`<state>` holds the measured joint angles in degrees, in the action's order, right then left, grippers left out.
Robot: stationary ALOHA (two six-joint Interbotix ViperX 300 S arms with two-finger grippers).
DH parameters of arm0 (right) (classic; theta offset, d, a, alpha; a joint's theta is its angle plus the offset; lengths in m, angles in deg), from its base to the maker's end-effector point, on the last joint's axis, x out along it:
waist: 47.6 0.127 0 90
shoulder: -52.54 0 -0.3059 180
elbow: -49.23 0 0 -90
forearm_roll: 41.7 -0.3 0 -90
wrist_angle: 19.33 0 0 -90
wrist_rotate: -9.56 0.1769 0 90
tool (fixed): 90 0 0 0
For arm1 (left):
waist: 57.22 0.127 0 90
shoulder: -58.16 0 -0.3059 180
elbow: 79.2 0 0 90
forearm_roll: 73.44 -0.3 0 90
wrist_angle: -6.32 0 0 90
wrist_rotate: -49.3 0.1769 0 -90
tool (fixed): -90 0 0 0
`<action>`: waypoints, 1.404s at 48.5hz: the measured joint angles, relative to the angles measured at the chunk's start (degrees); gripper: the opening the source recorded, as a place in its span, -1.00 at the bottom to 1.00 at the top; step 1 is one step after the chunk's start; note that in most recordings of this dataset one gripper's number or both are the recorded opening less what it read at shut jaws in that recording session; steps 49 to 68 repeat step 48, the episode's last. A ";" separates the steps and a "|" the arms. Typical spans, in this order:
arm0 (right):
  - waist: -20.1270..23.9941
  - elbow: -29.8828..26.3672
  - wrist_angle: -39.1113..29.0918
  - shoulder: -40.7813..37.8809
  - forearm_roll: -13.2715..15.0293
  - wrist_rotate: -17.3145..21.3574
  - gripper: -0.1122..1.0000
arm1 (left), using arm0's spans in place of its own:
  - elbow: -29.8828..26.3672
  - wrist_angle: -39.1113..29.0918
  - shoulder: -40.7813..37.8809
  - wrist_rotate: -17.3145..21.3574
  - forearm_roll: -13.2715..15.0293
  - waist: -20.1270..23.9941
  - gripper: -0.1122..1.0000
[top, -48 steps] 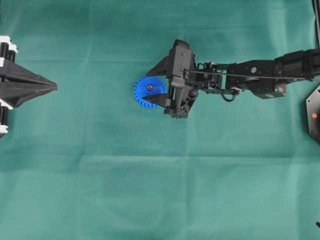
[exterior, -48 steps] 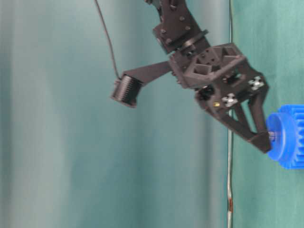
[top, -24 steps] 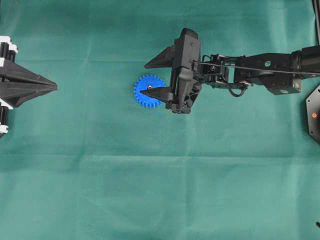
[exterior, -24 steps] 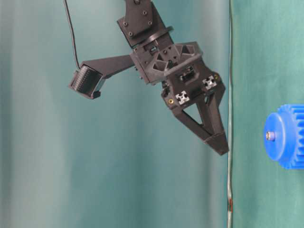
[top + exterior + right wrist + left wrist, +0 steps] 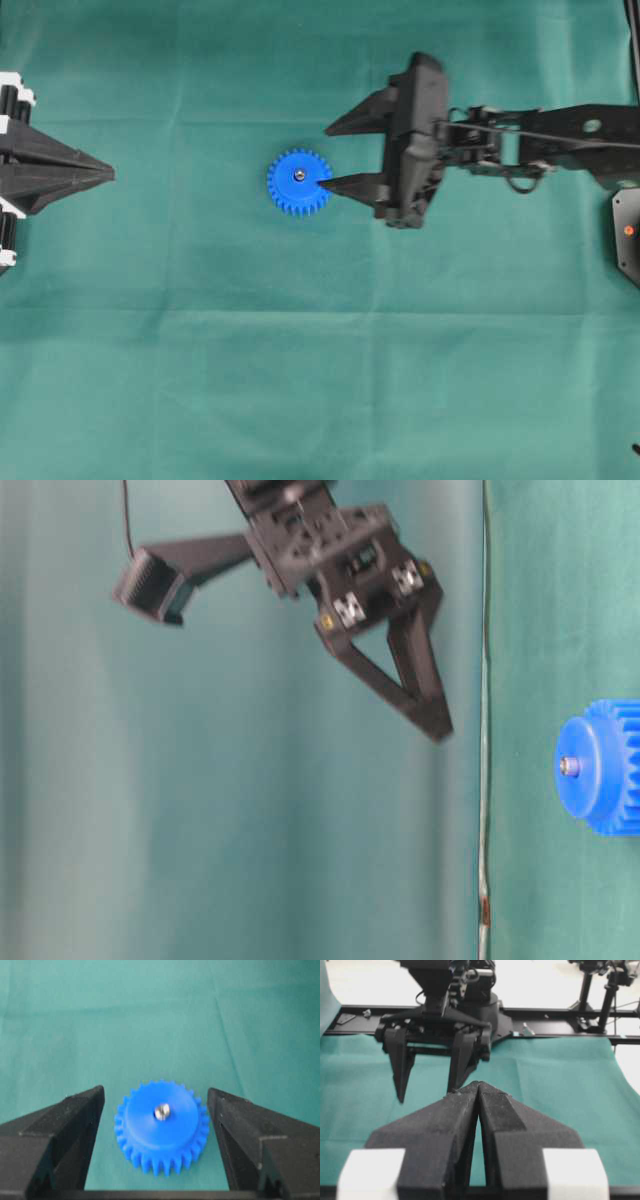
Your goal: Insert the shaft placed at a random location into the center hole of the medium gear at another random location.
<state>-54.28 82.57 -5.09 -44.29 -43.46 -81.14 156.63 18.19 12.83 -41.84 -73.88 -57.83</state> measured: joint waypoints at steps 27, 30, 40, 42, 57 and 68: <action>-0.18 11.95 -1.14 13.80 -0.09 -0.09 0.70 | 0.00 -0.18 0.00 0.00 0.00 0.09 -0.80; -0.18 12.83 -1.32 15.21 -0.09 0.00 0.70 | 0.09 -0.18 0.00 0.00 -0.09 0.09 -0.80; -0.62 14.68 -2.99 18.28 -0.18 -0.09 0.70 | 0.00 -0.18 0.00 0.00 0.00 0.00 -0.80; -0.62 14.94 -3.08 18.63 -0.18 -0.09 0.70 | 0.00 -0.18 0.00 0.00 0.00 0.00 -0.80; -0.62 15.21 -3.25 18.98 -0.18 0.00 0.70 | 0.00 -0.18 -0.09 0.00 -0.09 0.00 -0.80; -0.62 15.21 -3.25 18.98 -0.18 0.00 0.70 | 0.00 -0.18 -0.09 0.00 -0.09 0.00 -0.80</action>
